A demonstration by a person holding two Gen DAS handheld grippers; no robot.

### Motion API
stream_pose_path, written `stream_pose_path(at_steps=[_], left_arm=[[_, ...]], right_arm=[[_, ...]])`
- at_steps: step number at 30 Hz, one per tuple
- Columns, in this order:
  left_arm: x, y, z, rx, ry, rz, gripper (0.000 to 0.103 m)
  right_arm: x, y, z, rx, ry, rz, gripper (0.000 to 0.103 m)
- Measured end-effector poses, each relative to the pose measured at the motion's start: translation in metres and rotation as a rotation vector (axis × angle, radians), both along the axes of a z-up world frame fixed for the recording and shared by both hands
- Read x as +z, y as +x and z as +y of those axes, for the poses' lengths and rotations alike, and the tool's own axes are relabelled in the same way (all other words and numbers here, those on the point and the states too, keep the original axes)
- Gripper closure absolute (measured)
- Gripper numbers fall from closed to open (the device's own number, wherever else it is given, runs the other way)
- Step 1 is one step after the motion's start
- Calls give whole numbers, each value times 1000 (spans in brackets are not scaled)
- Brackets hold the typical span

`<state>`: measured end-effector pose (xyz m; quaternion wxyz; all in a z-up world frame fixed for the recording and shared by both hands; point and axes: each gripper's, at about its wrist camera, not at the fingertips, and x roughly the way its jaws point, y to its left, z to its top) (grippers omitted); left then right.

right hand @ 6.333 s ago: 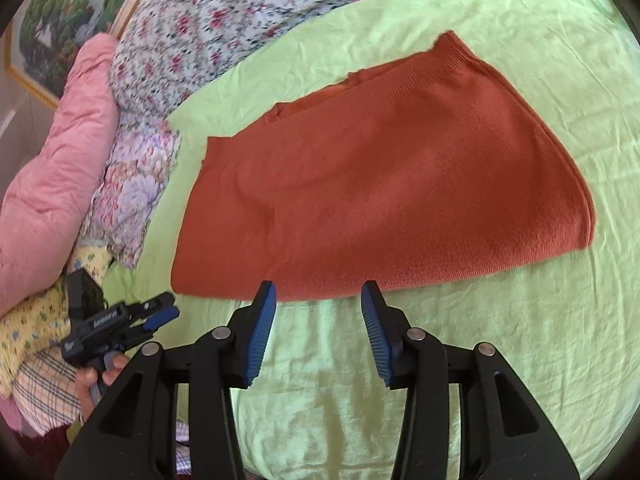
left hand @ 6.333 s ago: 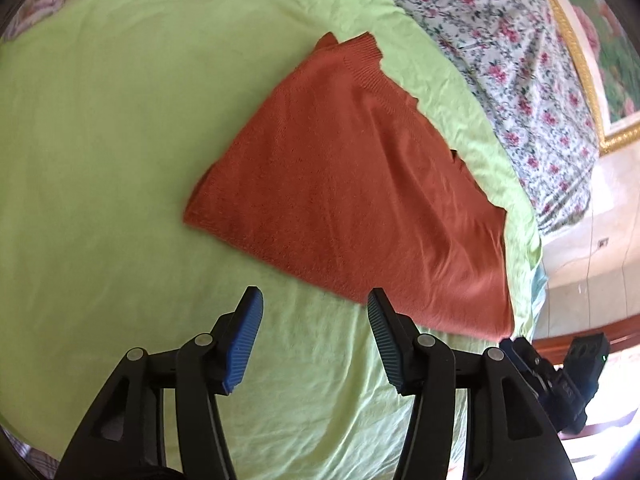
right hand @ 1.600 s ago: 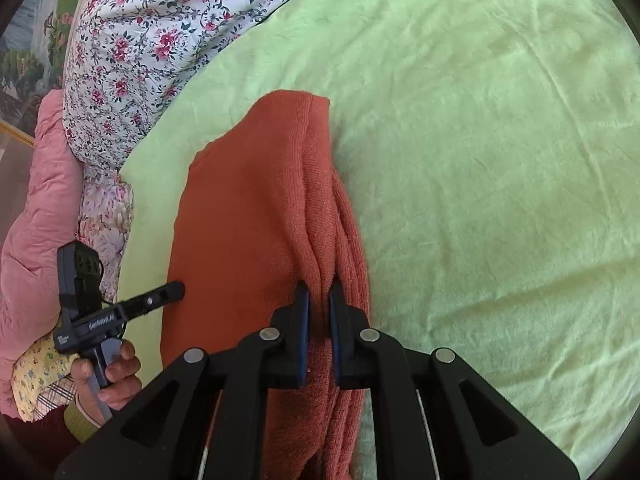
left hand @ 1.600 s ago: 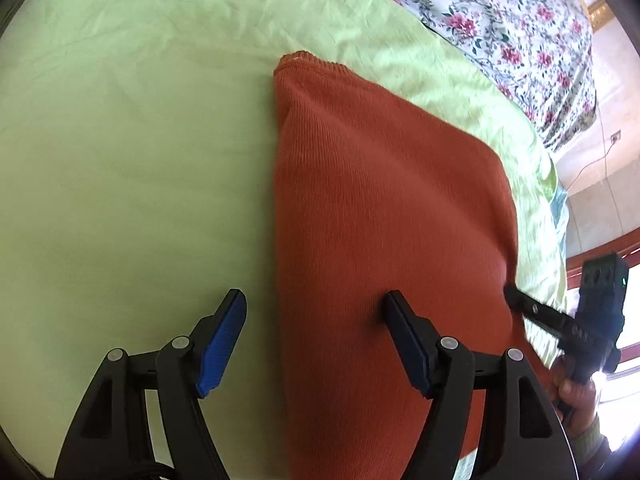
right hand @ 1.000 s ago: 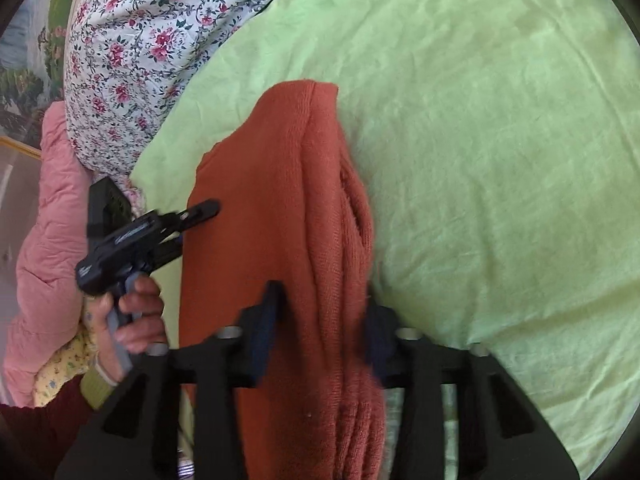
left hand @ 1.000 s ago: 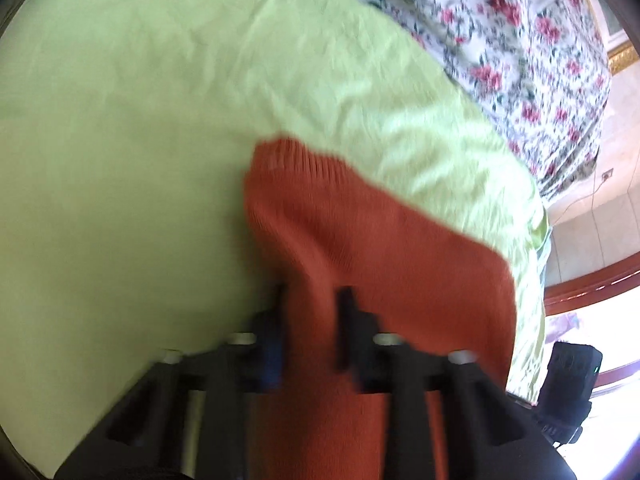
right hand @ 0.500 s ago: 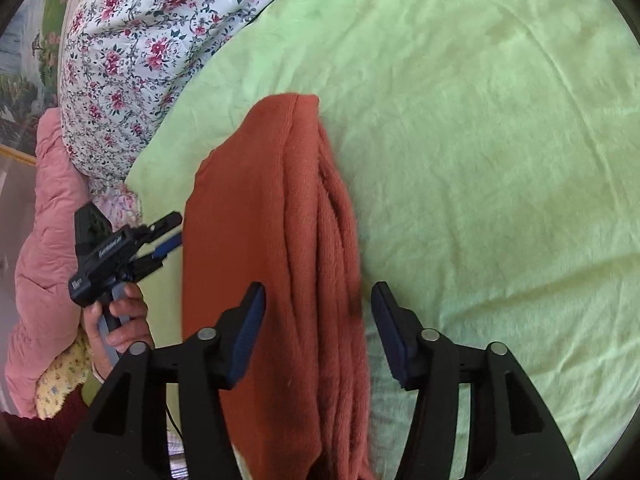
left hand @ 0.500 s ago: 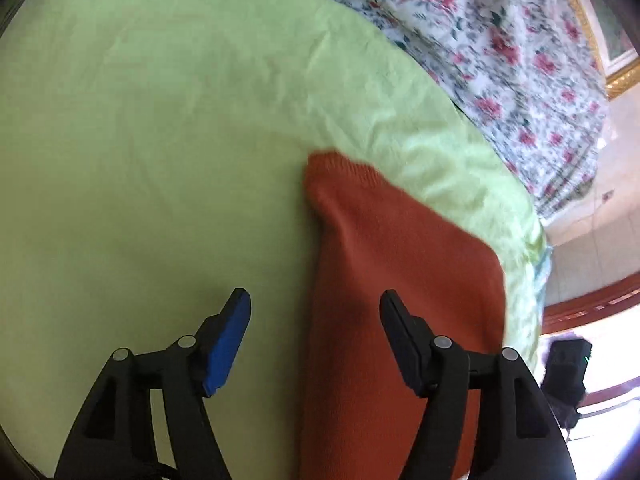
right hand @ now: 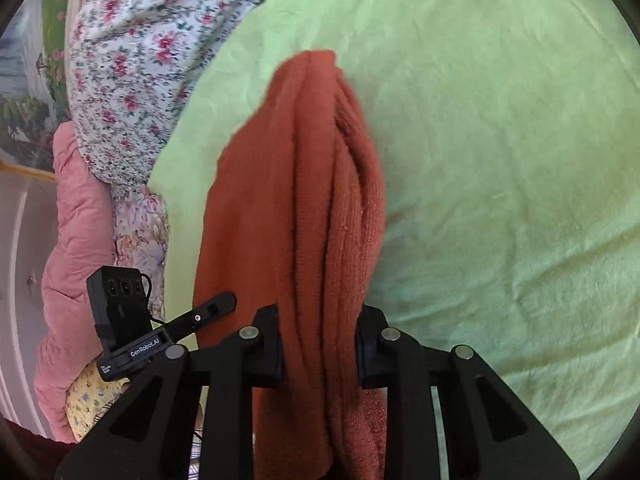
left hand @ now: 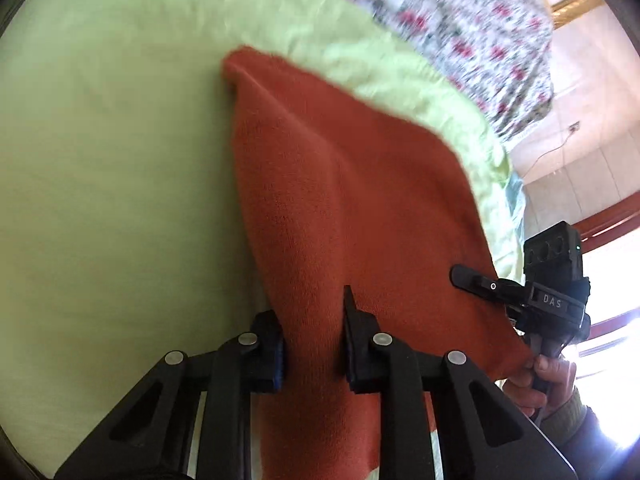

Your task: Fold small clothes

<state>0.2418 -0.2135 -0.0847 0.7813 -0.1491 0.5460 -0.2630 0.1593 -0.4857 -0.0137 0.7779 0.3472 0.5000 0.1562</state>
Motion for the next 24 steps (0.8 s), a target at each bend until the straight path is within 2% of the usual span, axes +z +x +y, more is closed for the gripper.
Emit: stream_pose_path(at_steps=[3,4,9,15,21,24], left_arm=[[26,-13,26,27,17,-66,83],[34,-19,47,53,22,-84,83],[49,-36,129,181,48,-116,83],[40,-60,210,290,45,-103,83],[8,-71,241,332,34,-31,81],[-6,-76,249,343,25,-11,75]], right_arm=[[14,0,23,46,24,-49,79],[17,2,33,65,29,-66,79],[18,22,110,178,78,-125,79],[-7,43,187,292,110,-103,79],[-33,47,207,330,90,-50,79],[-49,47,203,314,72,-1,77]])
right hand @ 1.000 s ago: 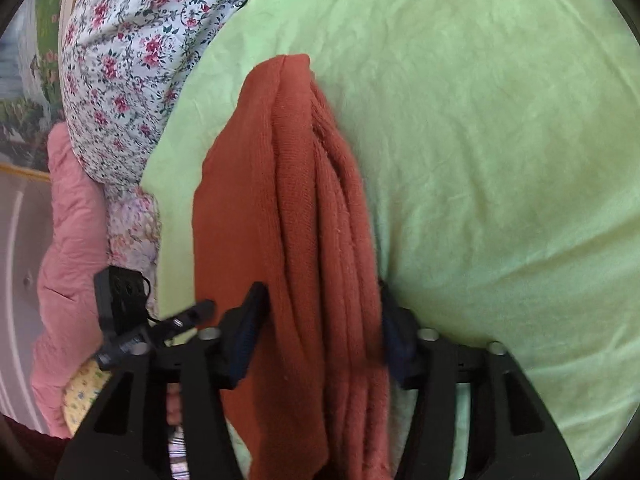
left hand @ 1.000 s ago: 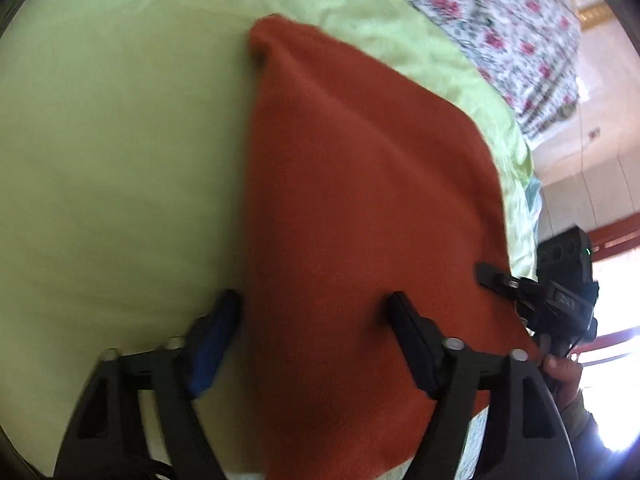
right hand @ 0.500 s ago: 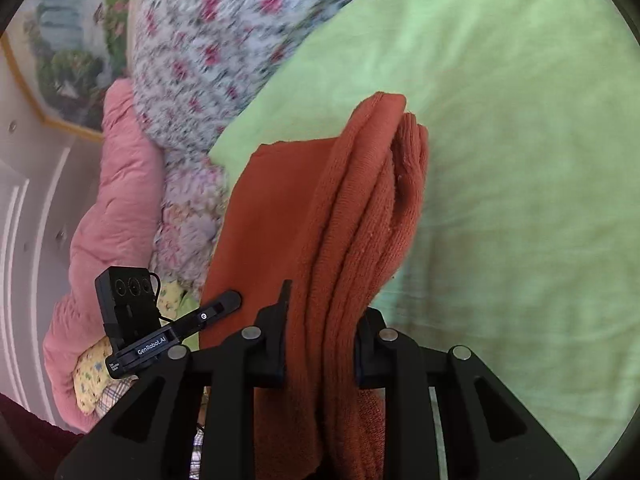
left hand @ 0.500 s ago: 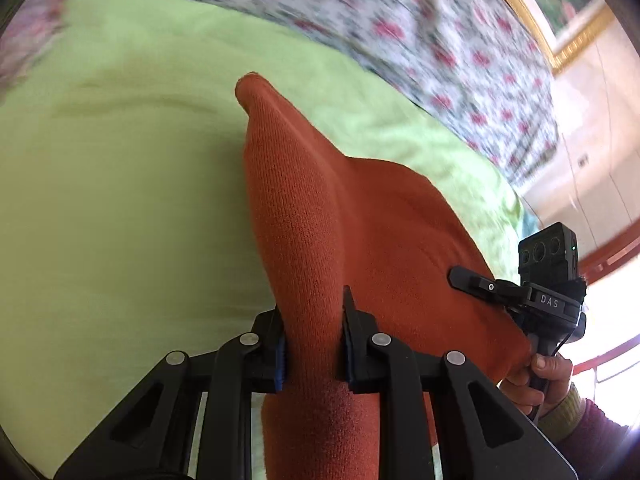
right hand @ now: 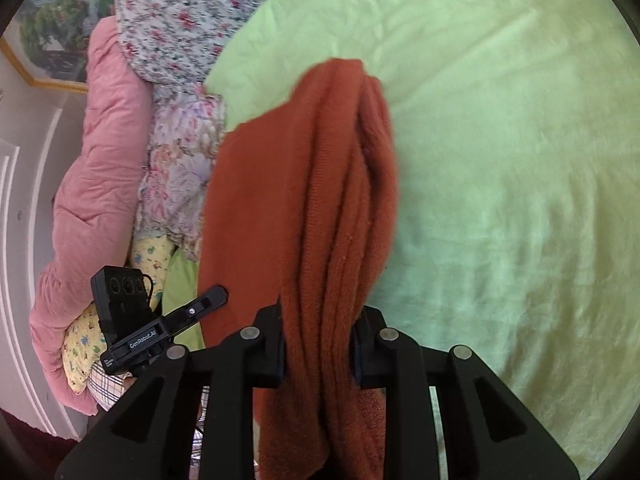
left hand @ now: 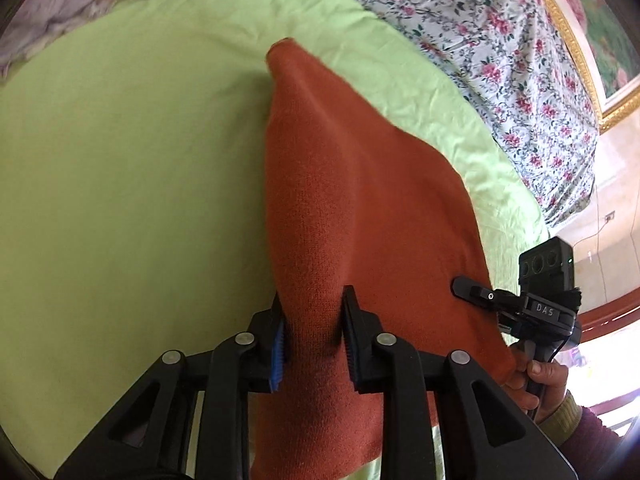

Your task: Fold small clothes

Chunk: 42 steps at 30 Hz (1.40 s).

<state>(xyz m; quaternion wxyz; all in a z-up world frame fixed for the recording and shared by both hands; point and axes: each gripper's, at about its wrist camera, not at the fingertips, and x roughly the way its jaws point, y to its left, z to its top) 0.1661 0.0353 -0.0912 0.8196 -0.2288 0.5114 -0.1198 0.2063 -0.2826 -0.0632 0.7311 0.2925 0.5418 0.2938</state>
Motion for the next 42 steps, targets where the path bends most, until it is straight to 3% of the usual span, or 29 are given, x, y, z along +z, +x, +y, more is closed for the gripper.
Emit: stream_pose_path(at_steps=[5,9,11,15,23,39,42], left_arm=[[-14,-1,8,23,15,27,56],[-19,-2,15,42,18,49,51],[-15,-5,16,48,25,52,51],[-5,-16,14,45,59,52,53],[2,-45,12,27,57,64,53],[-1,-100,10,-73,55,109,53],[-2,-114,5,-121,101,106,52]], right_arm=[[-9,-3,-6,-24,-12,1,73],[-6,-3,-4,-35,-49,-11,67],[-3,-4,-4,-46,-62,-13,63],[8,-11,-14,-85,-80,-20,63],[34,-42,-38,-137,-85,-66,63],[32,-107,-15,-39,-163,-92,63],[31,-108,-13,-45,-165,-96,63]])
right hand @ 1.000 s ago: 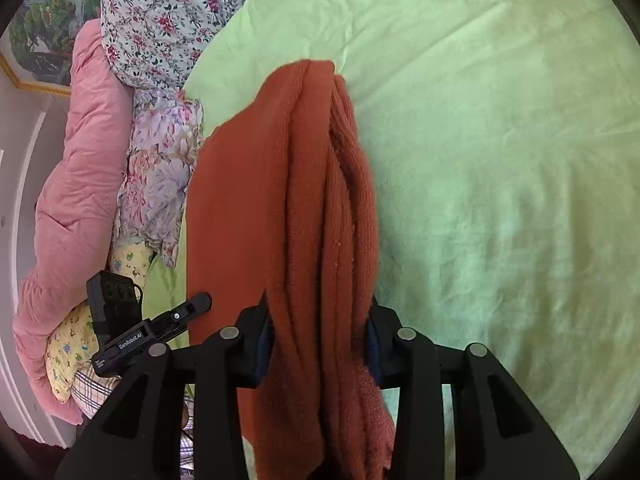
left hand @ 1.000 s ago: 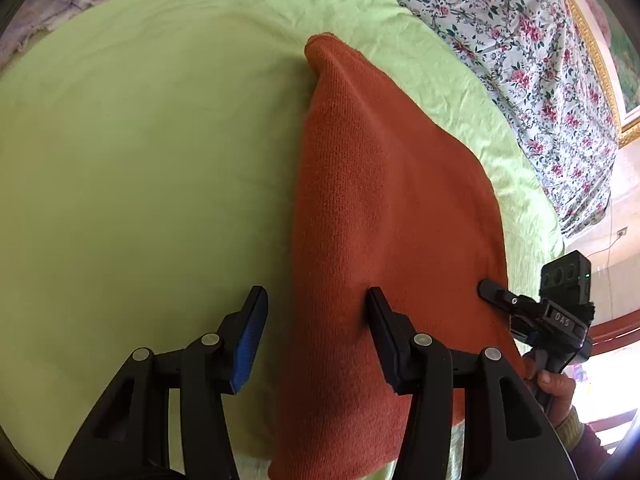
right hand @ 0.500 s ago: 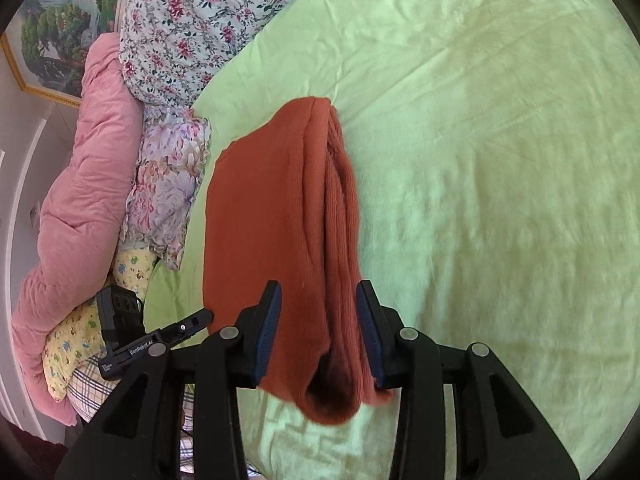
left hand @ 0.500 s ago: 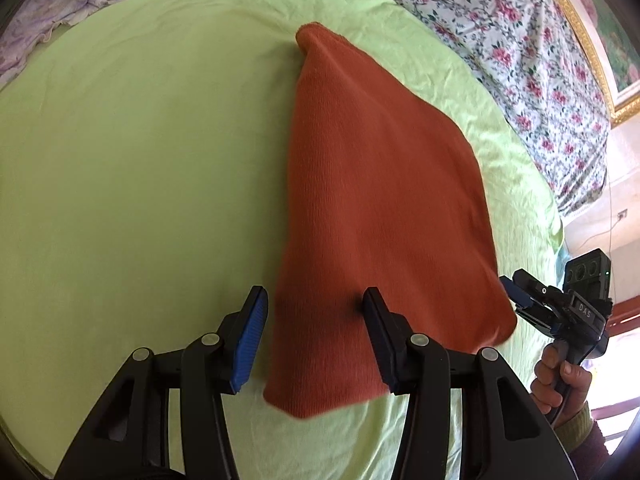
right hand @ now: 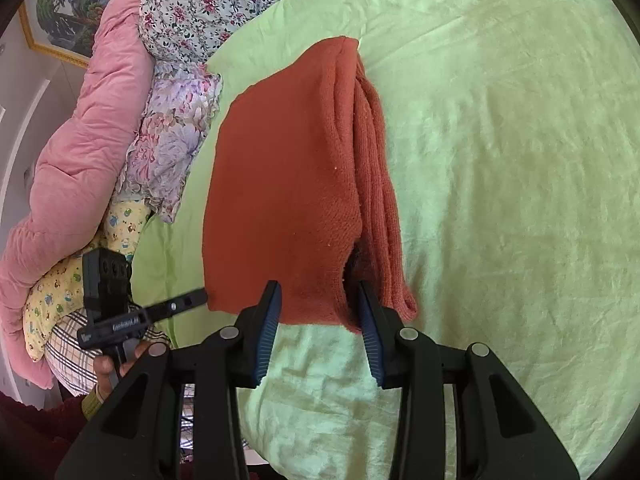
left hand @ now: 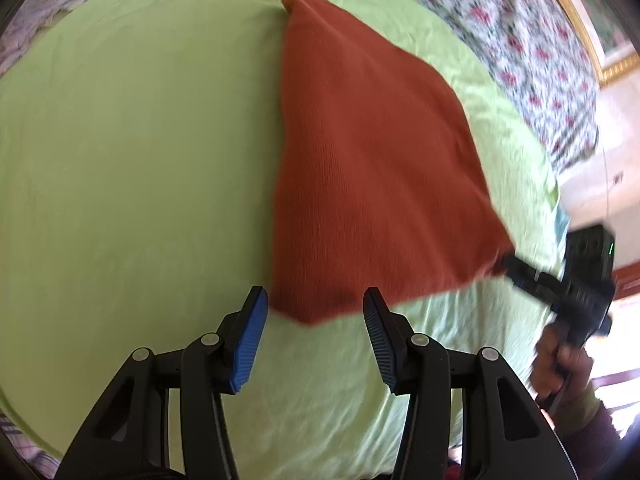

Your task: Fold small clothes

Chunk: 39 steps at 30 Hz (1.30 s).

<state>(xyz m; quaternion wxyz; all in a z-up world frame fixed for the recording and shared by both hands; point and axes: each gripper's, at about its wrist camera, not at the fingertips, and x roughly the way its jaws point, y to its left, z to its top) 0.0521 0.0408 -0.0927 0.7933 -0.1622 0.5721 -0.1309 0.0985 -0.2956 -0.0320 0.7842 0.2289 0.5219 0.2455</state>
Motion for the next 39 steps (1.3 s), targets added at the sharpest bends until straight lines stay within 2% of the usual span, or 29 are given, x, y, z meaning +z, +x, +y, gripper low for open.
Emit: stream_pose_path(at_steps=[3,4,5,7,9,16,20,23,25,28,30,31,34,36,39], left_arm=[[-5,-8,-2,-19,24,3,50],[-7,-9,-2,-17,18,8,50],[-9,-10,-2,-12,11,9,50],[-10,-8,-5,-9,8,1,50],[-14,-6,-10,-8,50,-9,50],[-16,-7,-22,-42,150,-51,51],[-15,-9,-25,-64,181,-60,51],[-13,-3,-28,-49,175,-69,50],[-11,0,-34,-52,176,-76,46],[-11,4,-46,-48,227,-85,43],[-12,6,-45,-10,280,-88,44],[-13,6,-43,-1,289,-88,46],[-10,6,-28,51,286,-98,73],[-3,4,-12,109,225,-105,79],[-1,0,-7,126,195,-113,88]], right_arm=[[1,1,2,6,-8,-10,63],[1,1,2,8,-9,-13,68],[1,1,3,11,-10,-12,79],[1,2,4,14,-8,-7,92],[4,3,3,13,6,-11,97],[18,7,-1,-18,93,-37,98],[27,13,-2,-41,156,-45,98],[37,17,1,-45,187,-63,98],[44,18,4,-46,202,-76,98],[54,21,7,-42,221,-92,98],[60,22,8,-42,231,-106,98],[62,22,8,-42,235,-112,98],[66,19,4,-48,243,-120,98],[63,16,2,-42,203,-122,98],[45,9,-2,-42,108,-85,98]])
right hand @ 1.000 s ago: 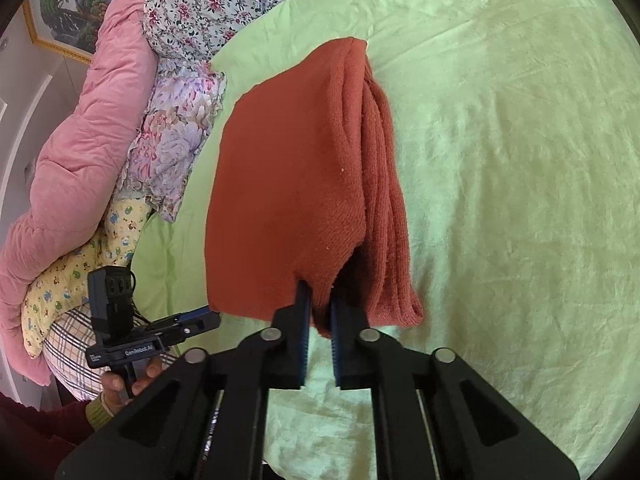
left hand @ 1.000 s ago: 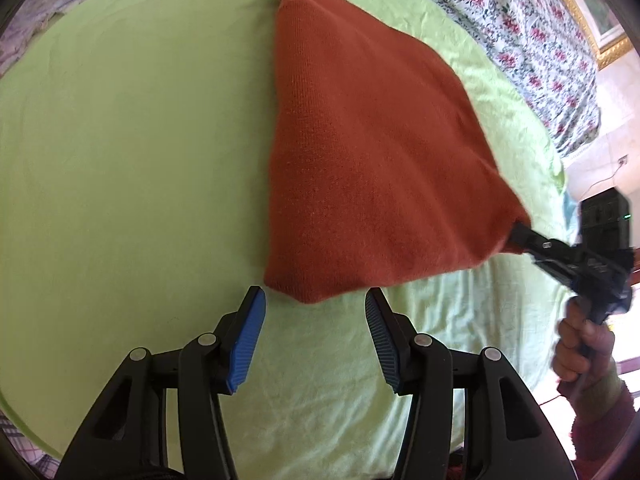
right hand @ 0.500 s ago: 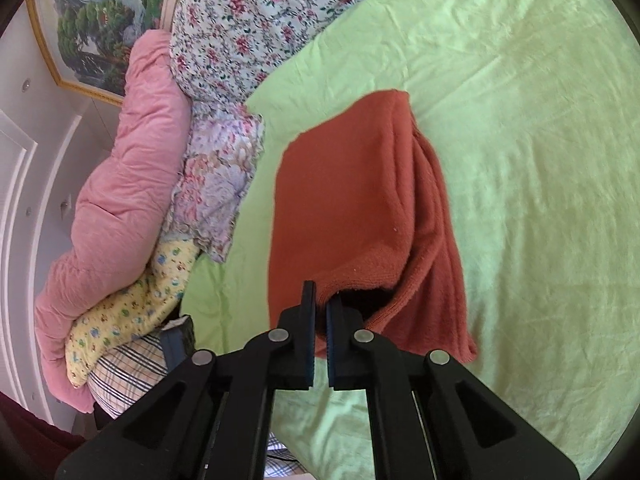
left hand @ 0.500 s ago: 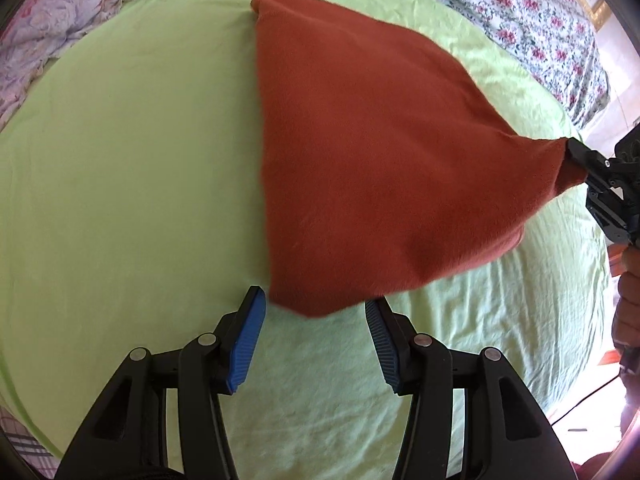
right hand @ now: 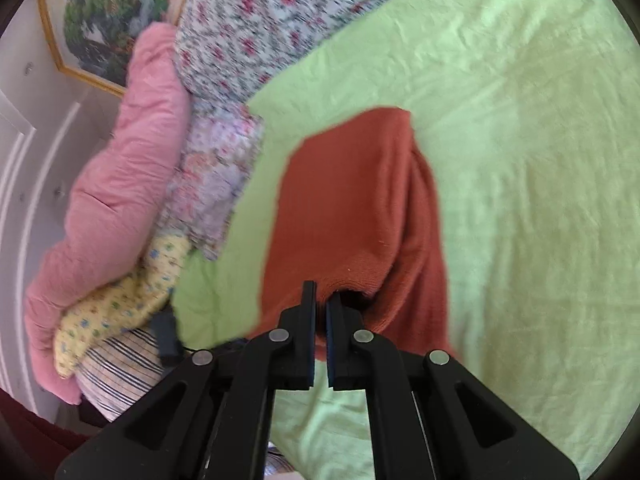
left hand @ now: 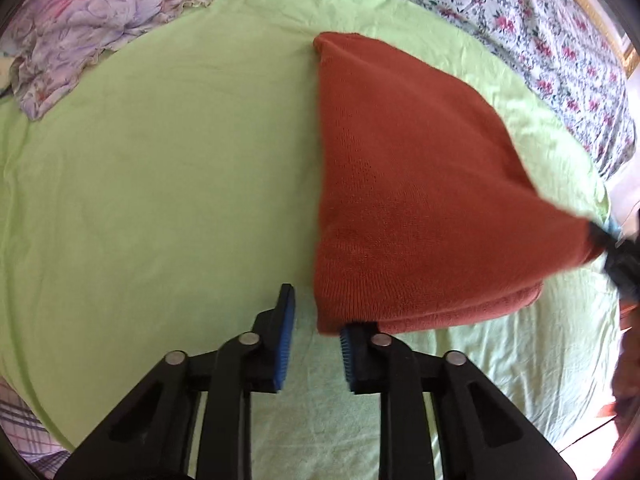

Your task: Fold small clothes

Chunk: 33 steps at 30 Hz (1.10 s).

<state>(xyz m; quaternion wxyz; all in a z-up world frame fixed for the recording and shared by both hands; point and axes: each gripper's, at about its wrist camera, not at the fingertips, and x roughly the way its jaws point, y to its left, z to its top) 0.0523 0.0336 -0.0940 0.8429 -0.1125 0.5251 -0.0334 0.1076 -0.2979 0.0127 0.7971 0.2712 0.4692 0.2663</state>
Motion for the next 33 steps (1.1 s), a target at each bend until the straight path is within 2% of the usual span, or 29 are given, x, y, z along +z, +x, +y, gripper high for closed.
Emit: stream_pose_path(at_steps=[3,7,10,14,16,17,19,22,24,27,29,33], left_arm=[[-13,-3,-2,-9,6,32,94],[-23,-4,6,20,-42,60,95],[-26,-7,10,10,-44,65,95],[-22,-9,4,-27,-28,89,95],[-13,-17,5,-56,-15,77,95],[-5,-20,5,-76,-14,62,96],[9,-24,6,-93,-28,32,95],[26,-17,4,-106,-66,-21,95],[32,-11,7,-111,-91,-45,94],[34,2,0,-130,-114,-57,94],[30,9,-6,-146,-113,-54,93],[6,22,-13,-159,-87,-1,90]], right_arm=[[-27,-5,-3,1,-92,48,98],[-65,-4,-3,12,-220,120,99],[-77,-4,-1,24,-264,129,99],[-71,-2,-2,38,-299,130,99],[-65,-3,-5,29,-330,141,96],[-61,-3,-7,19,-343,147,92],[-52,-6,-13,-15,-359,145,90],[-31,-9,-14,-47,-378,90,90],[-15,-7,-9,-51,-340,40,90],[-8,7,7,-7,-284,13,90],[-11,18,19,11,-285,9,90],[-26,37,27,8,-286,22,90]])
